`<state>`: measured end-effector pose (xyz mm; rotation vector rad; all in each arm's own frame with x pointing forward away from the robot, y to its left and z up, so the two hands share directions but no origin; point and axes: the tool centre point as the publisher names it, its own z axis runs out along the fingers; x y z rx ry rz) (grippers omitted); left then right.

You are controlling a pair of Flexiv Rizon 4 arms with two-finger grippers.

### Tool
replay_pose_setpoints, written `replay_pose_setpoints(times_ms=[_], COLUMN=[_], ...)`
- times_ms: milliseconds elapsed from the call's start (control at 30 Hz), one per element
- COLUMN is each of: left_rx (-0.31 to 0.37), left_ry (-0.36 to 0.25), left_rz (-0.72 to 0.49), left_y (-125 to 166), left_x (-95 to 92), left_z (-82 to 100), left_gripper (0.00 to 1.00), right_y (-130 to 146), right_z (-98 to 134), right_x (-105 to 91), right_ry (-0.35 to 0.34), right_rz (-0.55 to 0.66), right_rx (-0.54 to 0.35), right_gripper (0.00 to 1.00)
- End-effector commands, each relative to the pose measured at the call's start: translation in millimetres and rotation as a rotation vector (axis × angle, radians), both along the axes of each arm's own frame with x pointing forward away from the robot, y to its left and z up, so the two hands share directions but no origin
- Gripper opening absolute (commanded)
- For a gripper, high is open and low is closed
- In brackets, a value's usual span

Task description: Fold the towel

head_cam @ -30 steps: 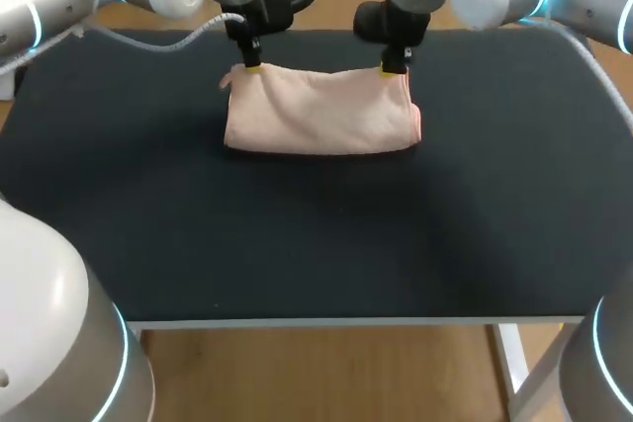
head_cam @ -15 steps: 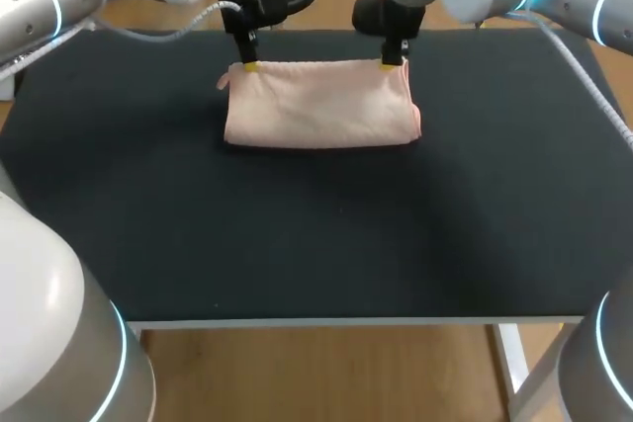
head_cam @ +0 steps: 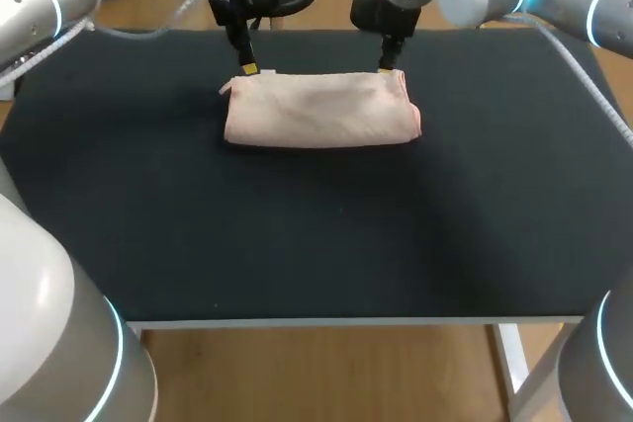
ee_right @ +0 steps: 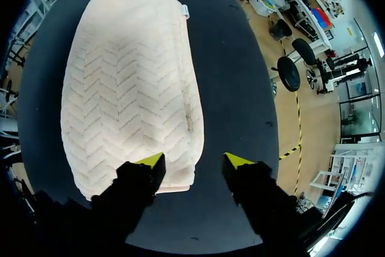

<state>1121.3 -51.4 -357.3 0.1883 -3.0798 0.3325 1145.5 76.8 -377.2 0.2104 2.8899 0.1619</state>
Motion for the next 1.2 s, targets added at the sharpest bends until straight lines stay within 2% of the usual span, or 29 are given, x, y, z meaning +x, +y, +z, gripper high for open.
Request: replay_pose_setpoints(times_ms=[33, 100, 200, 433, 700, 800, 967, 1033, 1200], left_rx=[-0.14, -0.215, -0.368, -0.611, -0.731, -0.746, -0.747, -0.708, -0.708], left_ry=[-0.038, -0.043, -0.063, -0.068, -0.067, -0.078, -0.092, -0.099, -0.099], left_rz=[-0.102, -0.147, -0.202, -0.127, -0.132, -0.123, -0.113, -0.098, -0.098], left_y=[14, 17, 24, 51, 64, 68, 74, 76, 76], left_x=[-26.9, -37.7, -55.2, -79.8, -94.5, -99.0, -106.1, -108.4, -108.4], left_z=[13.6, 17.7, 23.1, 21.2, 20.6, 19.5, 19.8, 21.2, 21.2], left_gripper=[1.0, 1.0, 1.0, 1.0, 1.0, 1.0, 1.0, 1.0, 1.0], right_y=[-9, -11, -11, -10, -9, -9, -10, -10, -10], right_z=[16, 20, 24, 30, 33, 34, 37, 39, 39], right_x=[-23.6, -30.0, -39.5, -58.1, -73.2, -77.5, -85.4, -89.8, -89.8], right_ry=[-0.029, -0.034, -0.033, -0.034, -0.037, -0.036, -0.023, -0.009, -0.009], right_rz=[0.0, -0.001, 0.005, 0.016, 0.019, 0.018, 0.021, 0.053, 0.053], right_rx=[0.013, 0.024, 0.035, 0.058, 0.079, 0.08, 0.103, 0.071, 0.071], right_gripper=[1.0, 1.0, 1.0, 1.0, 1.0, 1.0, 1.0, 1.0, 1.0])
